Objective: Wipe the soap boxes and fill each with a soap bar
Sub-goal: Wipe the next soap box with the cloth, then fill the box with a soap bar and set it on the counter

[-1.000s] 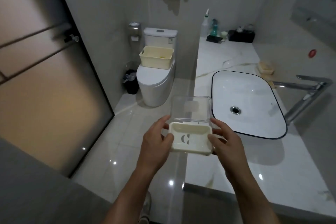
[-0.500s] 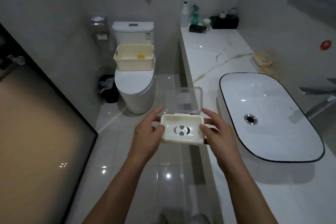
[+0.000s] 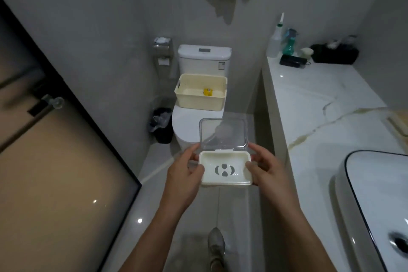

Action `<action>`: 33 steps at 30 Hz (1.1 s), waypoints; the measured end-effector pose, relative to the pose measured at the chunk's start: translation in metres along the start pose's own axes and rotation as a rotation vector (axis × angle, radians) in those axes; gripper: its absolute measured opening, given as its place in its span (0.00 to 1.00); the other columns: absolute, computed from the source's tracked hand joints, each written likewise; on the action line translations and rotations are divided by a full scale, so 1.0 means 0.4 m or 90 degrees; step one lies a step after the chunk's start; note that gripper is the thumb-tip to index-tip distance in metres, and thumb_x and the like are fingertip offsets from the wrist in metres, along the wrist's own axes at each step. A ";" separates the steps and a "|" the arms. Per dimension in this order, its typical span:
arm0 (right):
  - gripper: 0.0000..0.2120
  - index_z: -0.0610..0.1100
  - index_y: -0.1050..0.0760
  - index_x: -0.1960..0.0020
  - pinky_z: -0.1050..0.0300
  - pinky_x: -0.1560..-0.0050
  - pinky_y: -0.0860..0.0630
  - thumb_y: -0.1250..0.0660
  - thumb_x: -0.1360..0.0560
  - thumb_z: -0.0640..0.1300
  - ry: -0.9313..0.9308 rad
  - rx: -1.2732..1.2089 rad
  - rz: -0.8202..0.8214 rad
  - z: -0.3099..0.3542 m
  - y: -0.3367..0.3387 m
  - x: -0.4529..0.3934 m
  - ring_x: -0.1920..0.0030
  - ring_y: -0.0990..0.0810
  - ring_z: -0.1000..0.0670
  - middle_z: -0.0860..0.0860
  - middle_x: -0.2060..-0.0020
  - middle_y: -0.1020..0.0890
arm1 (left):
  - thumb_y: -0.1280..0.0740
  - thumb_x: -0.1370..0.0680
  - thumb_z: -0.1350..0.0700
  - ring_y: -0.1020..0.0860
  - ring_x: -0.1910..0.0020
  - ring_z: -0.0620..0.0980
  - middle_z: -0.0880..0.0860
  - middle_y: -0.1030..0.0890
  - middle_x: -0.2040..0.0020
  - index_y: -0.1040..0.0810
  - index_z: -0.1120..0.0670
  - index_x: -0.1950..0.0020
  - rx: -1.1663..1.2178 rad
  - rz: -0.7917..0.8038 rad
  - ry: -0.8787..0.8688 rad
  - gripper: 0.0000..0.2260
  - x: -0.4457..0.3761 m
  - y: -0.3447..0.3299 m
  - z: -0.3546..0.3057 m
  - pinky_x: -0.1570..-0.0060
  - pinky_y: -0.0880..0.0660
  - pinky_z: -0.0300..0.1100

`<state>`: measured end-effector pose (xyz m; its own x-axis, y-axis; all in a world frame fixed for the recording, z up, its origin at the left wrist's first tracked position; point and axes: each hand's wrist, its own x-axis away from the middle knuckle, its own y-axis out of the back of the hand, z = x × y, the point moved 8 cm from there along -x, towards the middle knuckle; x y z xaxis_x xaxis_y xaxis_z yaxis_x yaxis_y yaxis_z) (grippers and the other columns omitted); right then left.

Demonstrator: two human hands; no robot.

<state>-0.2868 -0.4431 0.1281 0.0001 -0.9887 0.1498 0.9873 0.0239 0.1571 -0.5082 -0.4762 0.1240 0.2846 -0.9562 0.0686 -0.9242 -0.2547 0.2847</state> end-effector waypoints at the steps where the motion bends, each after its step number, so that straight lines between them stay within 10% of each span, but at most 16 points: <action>1: 0.20 0.57 0.24 0.34 0.53 0.51 0.15 0.35 0.20 0.36 0.001 -0.006 0.010 0.008 -0.022 -0.055 0.46 0.18 0.51 0.51 0.45 0.19 | 0.37 0.25 0.63 0.20 0.56 0.50 0.45 0.20 0.45 0.26 0.43 0.31 -0.004 -0.010 -0.001 0.24 -0.052 0.008 -0.001 0.60 0.23 0.43; 6: 0.20 0.58 0.24 0.34 0.50 0.52 0.15 0.35 0.20 0.37 0.002 -0.026 0.045 0.073 -0.106 -0.325 0.46 0.18 0.51 0.52 0.45 0.20 | 0.37 0.25 0.62 0.20 0.54 0.54 0.46 0.21 0.47 0.27 0.40 0.34 -0.006 -0.039 0.006 0.24 -0.309 0.033 -0.028 0.56 0.22 0.52; 11: 0.20 0.60 0.26 0.34 0.51 0.50 0.16 0.35 0.19 0.39 0.008 -0.011 0.079 0.120 -0.166 -0.527 0.43 0.20 0.50 0.51 0.42 0.21 | 0.37 0.24 0.62 0.20 0.63 0.40 0.41 0.23 0.49 0.27 0.37 0.35 0.012 -0.057 0.030 0.24 -0.508 0.037 -0.035 0.71 0.27 0.35; 17: 0.21 0.58 0.26 0.33 0.49 0.48 0.17 0.35 0.19 0.38 -0.026 0.004 0.072 0.109 -0.214 -0.705 0.40 0.21 0.47 0.48 0.38 0.22 | 0.36 0.26 0.58 0.22 0.64 0.44 0.43 0.22 0.48 0.26 0.40 0.33 0.007 -0.046 0.055 0.23 -0.701 0.026 -0.006 0.61 0.20 0.51; 28: 0.23 0.63 0.27 0.34 0.59 0.60 0.17 0.33 0.21 0.38 -0.079 0.023 -0.008 0.048 -0.353 -1.078 0.48 0.18 0.50 0.52 0.47 0.21 | 0.34 0.25 0.60 0.19 0.60 0.50 0.45 0.22 0.48 0.25 0.41 0.33 -0.047 0.074 0.066 0.23 -1.199 0.007 0.105 0.56 0.19 0.54; 33: 0.24 0.57 0.26 0.31 0.46 0.50 0.16 0.33 0.21 0.35 -0.133 0.036 -0.034 0.012 -0.467 -1.238 0.46 0.18 0.46 0.47 0.45 0.21 | 0.34 0.27 0.56 0.22 0.53 0.39 0.44 0.21 0.49 0.28 0.40 0.31 -0.118 0.142 0.072 0.24 -1.420 0.032 0.191 0.53 0.21 0.42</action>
<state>-0.4719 0.0430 0.0293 -0.0915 -0.9368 0.3377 0.9744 -0.0142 0.2245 -0.7010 0.0526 0.0158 0.1156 -0.9609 0.2515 -0.9080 0.0004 0.4189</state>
